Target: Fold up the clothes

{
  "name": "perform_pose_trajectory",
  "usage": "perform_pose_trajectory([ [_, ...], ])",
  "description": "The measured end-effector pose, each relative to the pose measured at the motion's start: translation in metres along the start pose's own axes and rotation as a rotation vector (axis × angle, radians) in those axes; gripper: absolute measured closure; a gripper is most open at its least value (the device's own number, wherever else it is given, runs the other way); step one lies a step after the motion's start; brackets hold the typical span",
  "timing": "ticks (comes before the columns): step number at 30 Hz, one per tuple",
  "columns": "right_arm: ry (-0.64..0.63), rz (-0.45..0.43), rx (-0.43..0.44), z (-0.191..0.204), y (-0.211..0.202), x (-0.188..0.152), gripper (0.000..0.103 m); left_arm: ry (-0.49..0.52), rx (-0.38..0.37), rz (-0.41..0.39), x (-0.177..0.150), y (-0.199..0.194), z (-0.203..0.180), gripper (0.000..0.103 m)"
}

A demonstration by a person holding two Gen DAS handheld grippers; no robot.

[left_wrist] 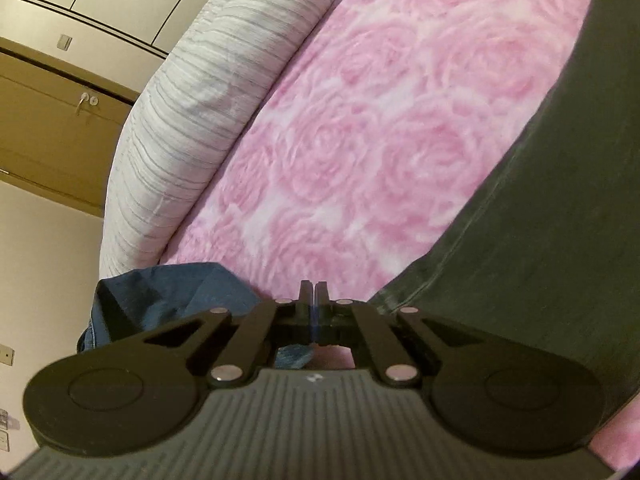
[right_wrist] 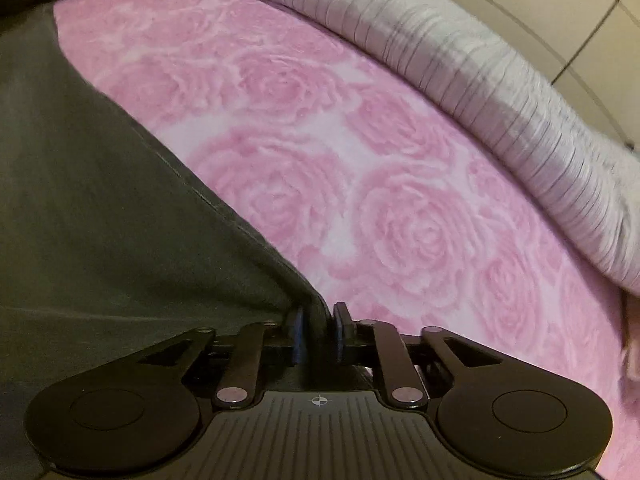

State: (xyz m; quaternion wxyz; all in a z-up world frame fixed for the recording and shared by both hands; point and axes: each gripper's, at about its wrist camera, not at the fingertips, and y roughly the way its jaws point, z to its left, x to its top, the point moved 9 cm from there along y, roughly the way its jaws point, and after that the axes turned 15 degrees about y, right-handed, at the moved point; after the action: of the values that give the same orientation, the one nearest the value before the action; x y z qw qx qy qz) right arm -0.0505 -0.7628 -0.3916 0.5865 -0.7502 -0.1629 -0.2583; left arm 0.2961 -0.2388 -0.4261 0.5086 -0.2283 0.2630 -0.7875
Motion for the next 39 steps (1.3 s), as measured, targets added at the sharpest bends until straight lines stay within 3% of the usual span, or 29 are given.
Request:
perform_pose_trajectory([
  [2, 0.045, -0.036, -0.017, -0.004, -0.008, -0.004, 0.072, 0.011, -0.014, -0.031, 0.010, -0.011, -0.009, 0.093],
  [3, 0.075, -0.059, -0.023, -0.006, -0.016, -0.006, 0.060, 0.022, -0.014, -0.047, 0.015, -0.018, -0.013, 0.089],
  [5, 0.153, -0.120, -0.026, -0.011, -0.045, -0.014, 0.053, 0.035, -0.015, -0.089, 0.030, -0.036, -0.023, 0.067],
  [10, 0.341, -0.207, -0.068, -0.044, -0.129, -0.075, 0.037, 0.058, -0.031, -0.252, 0.082, -0.098, -0.054, 0.064],
  [14, 0.550, -0.222, -0.143, -0.100, -0.176, -0.133, 0.028, 0.100, -0.087, -0.448, 0.144, -0.164, -0.098, 0.061],
  [16, 0.693, -0.208, -0.117, -0.129, -0.183, -0.156, 0.026, 0.108, -0.147, -0.570, 0.183, -0.203, -0.128, 0.056],
  [21, 0.888, -0.162, 0.032, -0.168, -0.158, -0.175, 0.026, 0.161, -0.342, -0.803, 0.277, -0.280, -0.211, 0.052],
  [25, 1.059, -0.120, 0.166, -0.189, -0.125, -0.186, 0.027, 0.259, -0.458, -0.872, 0.330, -0.304, -0.281, 0.052],
  [26, 1.086, -0.140, 0.202, -0.193, -0.123, -0.185, 0.037, 0.275, -0.482, -0.874, 0.338, -0.305, -0.295, 0.053],
  [27, 1.105, -0.151, 0.248, -0.196, -0.124, -0.182, 0.091, 0.290, -0.505, -0.875, 0.346, -0.306, -0.308, 0.054],
  [29, 1.100, -0.183, 0.272, -0.204, -0.129, -0.173, 0.092, 0.310, -0.533, -0.881, 0.358, -0.307, -0.329, 0.054],
  [35, 0.978, -0.158, 0.200, -0.229, -0.094, -0.138, 0.093, 0.186, -0.548, -0.869, 0.406, -0.292, -0.335, 0.052],
  [38, 0.936, -0.128, 0.161, -0.225, -0.081, -0.144, 0.086, 0.150, -0.587, -0.854, 0.413, -0.290, -0.335, 0.051],
  [39, 0.943, -0.145, 0.160, -0.224, -0.089, -0.148, 0.077, 0.143, -0.583, -0.850, 0.412, -0.292, -0.333, 0.051],
])
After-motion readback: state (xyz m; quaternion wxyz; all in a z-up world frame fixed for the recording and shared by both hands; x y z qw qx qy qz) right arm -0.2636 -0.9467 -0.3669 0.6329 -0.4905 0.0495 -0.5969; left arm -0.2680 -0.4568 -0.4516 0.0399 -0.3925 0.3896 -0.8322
